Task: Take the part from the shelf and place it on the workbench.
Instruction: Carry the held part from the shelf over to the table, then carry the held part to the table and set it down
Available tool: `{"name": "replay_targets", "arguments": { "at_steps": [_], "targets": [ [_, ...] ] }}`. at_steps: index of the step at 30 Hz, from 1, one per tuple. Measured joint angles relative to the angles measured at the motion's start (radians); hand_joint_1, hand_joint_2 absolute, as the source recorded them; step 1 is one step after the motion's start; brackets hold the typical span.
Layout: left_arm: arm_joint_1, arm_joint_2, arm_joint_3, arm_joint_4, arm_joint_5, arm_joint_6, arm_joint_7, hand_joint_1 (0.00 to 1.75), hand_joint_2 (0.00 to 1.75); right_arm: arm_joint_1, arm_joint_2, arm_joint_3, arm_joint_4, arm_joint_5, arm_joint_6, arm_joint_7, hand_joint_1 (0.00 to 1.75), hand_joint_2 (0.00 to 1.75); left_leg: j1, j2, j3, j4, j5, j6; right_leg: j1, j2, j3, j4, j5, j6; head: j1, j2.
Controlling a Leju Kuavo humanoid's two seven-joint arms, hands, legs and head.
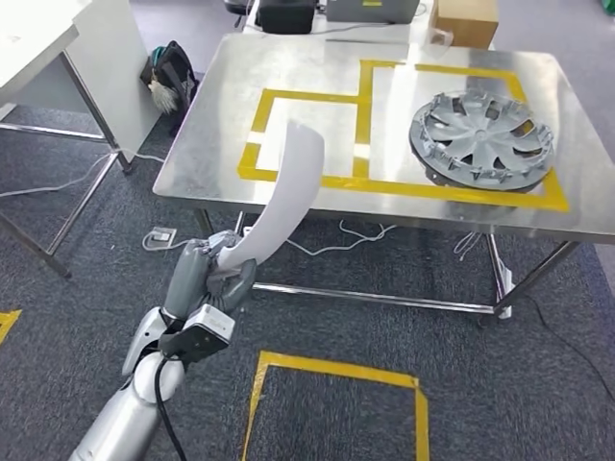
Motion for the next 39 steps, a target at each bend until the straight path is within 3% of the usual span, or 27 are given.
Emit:
{"name": "replay_targets", "arguments": {
  "at_steps": [3, 5, 6, 7, 8, 10, 11, 13, 14, 15, 16, 17, 19, 20, 21, 22, 25, 26, 28, 30, 31, 33, 34, 35, 36, 39],
  "targets": [
    [-0.002, -0.004, 0.002, 0.010, -0.001, 0.001, 0.001, 1.75, 1.75, 0.002, 0.000, 0.001, 0.004, 0.002, 0.003, 0.000, 0.00, 1.75, -0.003, 0.005, 0.042, -0.001, -0.033, 0.007, 0.000, -0.017, -0.126, 0.180, -0.051, 0.004, 0.001, 0.000],
    [-0.002, -0.005, 0.004, 0.018, -0.002, 0.002, 0.001, 1.75, 1.75, 0.008, 0.000, 0.000, 0.004, 0.002, 0.003, 0.001, 0.00, 1.75, -0.004, 0.006, 0.078, -0.001, -0.063, 0.006, -0.002, -0.018, -0.189, 0.216, -0.076, 0.008, 0.003, 0.000],
    [-0.002, -0.005, 0.005, 0.021, -0.003, 0.004, 0.001, 1.75, 1.75, 0.010, 0.000, 0.000, 0.005, 0.002, 0.003, 0.001, 0.00, 1.75, -0.003, 0.006, 0.100, -0.001, -0.080, 0.005, -0.003, -0.019, -0.200, 0.186, -0.067, 0.009, 0.003, 0.000],
    [-0.002, -0.005, 0.006, 0.024, -0.004, 0.005, 0.002, 1.75, 1.75, 0.012, 0.000, 0.000, 0.005, 0.003, 0.003, 0.002, 0.00, 1.75, -0.003, 0.006, 0.122, -0.001, -0.099, 0.002, -0.006, -0.022, -0.201, 0.133, -0.030, 0.010, 0.003, 0.000],
    [-0.002, -0.005, 0.007, 0.028, -0.006, 0.008, 0.003, 1.75, 1.75, 0.014, 0.000, 0.000, 0.007, 0.003, 0.004, 0.002, 0.00, 1.75, -0.004, 0.006, 0.144, 0.000, -0.119, -0.002, -0.007, -0.028, -0.197, 0.077, 0.040, 0.009, 0.003, 0.000],
    [-0.001, -0.006, 0.011, 0.036, -0.008, 0.013, 0.005, 1.75, 1.75, 0.016, 0.001, 0.001, 0.012, 0.005, 0.006, 0.005, 0.00, 1.75, -0.004, 0.006, 0.177, -0.010, -0.155, -0.013, -0.001, -0.040, -0.183, 0.008, 0.137, 0.000, 0.000, 0.000],
    [-0.002, -0.007, 0.014, 0.039, -0.009, 0.015, 0.006, 1.75, 1.75, 0.015, 0.002, 0.001, 0.014, 0.006, 0.006, 0.005, 0.00, 1.75, -0.002, 0.006, 0.191, -0.017, -0.164, -0.019, 0.004, -0.042, -0.176, 0.000, 0.152, -0.007, -0.001, 0.000],
    [-0.009, -0.012, 0.017, 0.041, -0.010, 0.019, 0.008, 1.75, 1.75, 0.009, 0.001, 0.001, 0.015, 0.007, 0.007, 0.006, 0.00, 1.75, 0.005, 0.007, 0.192, 0.006, -0.143, -0.031, 0.009, -0.036, -0.157, -0.003, 0.120, -0.023, -0.003, 0.000],
    [-0.012, -0.014, 0.018, 0.041, -0.010, 0.020, 0.008, 1.75, 1.75, 0.008, 0.000, 0.002, 0.014, 0.007, 0.006, 0.006, 0.00, 1.75, 0.006, 0.006, 0.167, 0.056, -0.113, -0.038, 0.007, -0.033, -0.140, -0.009, 0.105, -0.028, -0.003, 0.000],
    [-0.014, -0.016, 0.019, 0.042, -0.010, 0.021, 0.008, 1.75, 1.75, 0.007, -0.001, 0.002, 0.014, 0.008, 0.006, 0.006, 0.00, 1.75, 0.007, 0.006, 0.120, 0.130, -0.083, -0.044, 0.004, -0.030, -0.118, -0.018, 0.092, -0.034, -0.005, 0.000],
    [-0.013, -0.016, 0.021, 0.044, -0.010, 0.022, 0.009, 1.75, 1.75, 0.007, -0.002, 0.002, 0.015, 0.008, 0.006, 0.006, 0.00, 1.75, 0.008, 0.006, 0.059, 0.210, -0.069, -0.051, 0.000, -0.027, -0.092, -0.028, 0.078, -0.037, -0.006, 0.000],
    [-0.010, -0.014, 0.023, 0.046, -0.010, 0.023, 0.010, 1.75, 1.75, 0.008, -0.002, 0.002, 0.015, 0.009, 0.006, 0.007, 0.00, 1.75, 0.008, 0.006, -0.006, 0.276, -0.078, -0.056, -0.002, -0.025, -0.065, -0.038, 0.064, -0.039, -0.008, 0.000],
    [-0.006, -0.012, 0.027, 0.051, -0.010, 0.027, 0.011, 1.75, 1.75, 0.010, -0.002, 0.002, 0.015, 0.012, 0.006, 0.008, 0.00, 1.75, 0.009, 0.006, -0.113, 0.330, -0.162, -0.060, -0.008, -0.018, -0.005, -0.059, 0.037, -0.040, -0.009, 0.000],
    [-0.004, -0.012, 0.029, 0.052, -0.010, 0.031, 0.012, 1.75, 1.75, 0.011, -0.002, 0.002, 0.015, 0.014, 0.006, 0.009, 0.00, 1.75, 0.009, 0.006, -0.150, 0.323, -0.203, -0.059, -0.012, -0.013, 0.027, -0.069, 0.023, -0.038, -0.010, 0.000],
    [-0.004, -0.012, 0.031, 0.053, -0.010, 0.035, 0.013, 1.75, 1.75, 0.012, -0.001, 0.002, 0.016, 0.016, 0.005, 0.010, 0.00, 1.75, 0.008, 0.006, -0.176, 0.294, -0.218, -0.057, -0.016, -0.007, 0.059, -0.079, 0.008, -0.035, -0.010, 0.000],
    [-0.004, -0.012, 0.034, 0.055, -0.010, 0.038, 0.014, 1.75, 1.75, 0.013, 0.001, 0.002, 0.017, 0.018, 0.005, 0.012, 0.00, 1.75, 0.008, 0.006, -0.193, 0.248, -0.186, -0.055, -0.020, -0.001, 0.091, -0.087, -0.010, -0.030, -0.011, 0.000],
    [-0.002, -0.011, 0.044, 0.064, -0.011, 0.047, 0.017, 1.75, 1.75, 0.018, 0.004, 0.004, 0.020, 0.023, 0.002, 0.017, 0.00, 1.75, 0.006, 0.006, -0.212, 0.047, 0.109, -0.048, -0.023, 0.012, 0.145, -0.091, -0.071, -0.010, -0.025, 0.000],
    [-0.001, -0.011, 0.046, 0.067, -0.012, 0.051, 0.018, 1.75, 1.75, 0.019, 0.004, 0.005, 0.021, 0.025, 0.000, 0.020, 0.00, 1.75, 0.006, 0.005, -0.213, 0.013, 0.176, -0.048, -0.021, 0.014, 0.155, -0.091, -0.094, -0.006, -0.029, 0.000],
    [-0.002, -0.014, 0.050, 0.068, -0.014, 0.060, 0.020, 1.75, 1.75, 0.016, 0.004, 0.008, 0.021, 0.031, -0.003, 0.023, 0.00, 1.75, 0.008, -0.001, -0.207, 0.012, 0.194, -0.048, -0.020, 0.013, 0.184, -0.106, -0.132, -0.001, -0.029, 0.000],
    [-0.007, -0.016, 0.053, 0.068, -0.016, 0.067, 0.020, 1.75, 1.75, 0.009, 0.004, 0.012, 0.021, 0.034, -0.005, 0.023, 0.00, 1.75, 0.010, -0.005, -0.193, 0.017, 0.178, -0.037, -0.021, 0.001, 0.195, -0.089, -0.159, 0.005, -0.027, 0.000],
    [-0.008, -0.017, 0.054, 0.068, -0.019, 0.069, 0.021, 1.75, 1.75, 0.005, 0.004, 0.014, 0.021, 0.035, -0.006, 0.024, 0.00, 1.75, 0.011, -0.006, -0.183, 0.017, 0.170, -0.029, -0.020, -0.008, 0.173, -0.042, -0.181, 0.007, -0.026, 0.000],
    [-0.009, -0.018, 0.055, 0.070, -0.027, 0.073, 0.031, 1.75, 1.75, 0.001, 0.004, 0.016, 0.022, 0.038, -0.007, 0.027, 0.00, 1.75, 0.007, -0.006, -0.165, 0.017, 0.148, -0.018, -0.015, -0.020, 0.077, 0.109, -0.234, 0.007, -0.024, 0.000],
    [-0.009, -0.018, 0.056, 0.074, -0.034, 0.074, 0.041, 1.75, 1.75, 0.001, 0.004, 0.017, 0.022, 0.040, -0.008, 0.029, 0.00, 1.75, 0.005, -0.007, -0.155, 0.017, 0.137, -0.015, -0.012, -0.021, 0.026, 0.172, -0.244, 0.005, -0.023, 0.000],
    [-0.011, -0.018, 0.056, 0.079, -0.042, 0.074, 0.054, 1.75, 1.75, 0.002, 0.004, 0.018, 0.022, 0.041, -0.010, 0.030, 0.00, 1.75, 0.004, -0.009, -0.143, 0.017, 0.127, -0.013, -0.009, -0.020, -0.013, 0.201, -0.230, 0.001, -0.023, 0.000],
    [-0.013, -0.017, 0.057, 0.087, -0.052, 0.075, 0.067, 1.75, 1.75, 0.003, 0.004, 0.020, 0.022, 0.044, -0.011, 0.031, 0.00, 1.75, 0.003, -0.011, -0.129, 0.017, 0.115, -0.013, -0.006, -0.020, -0.035, 0.190, -0.189, -0.002, -0.023, 0.000],
    [-0.039, -0.016, 0.058, 0.118, -0.090, 0.070, 0.107, 1.75, 1.75, 0.002, 0.004, 0.023, 0.022, 0.050, -0.013, 0.033, 0.00, 1.75, -0.001, -0.016, -0.087, 0.019, 0.084, -0.018, -0.001, -0.022, -0.029, 0.013, -0.009, -0.011, -0.023, 0.000]
  ]
}}
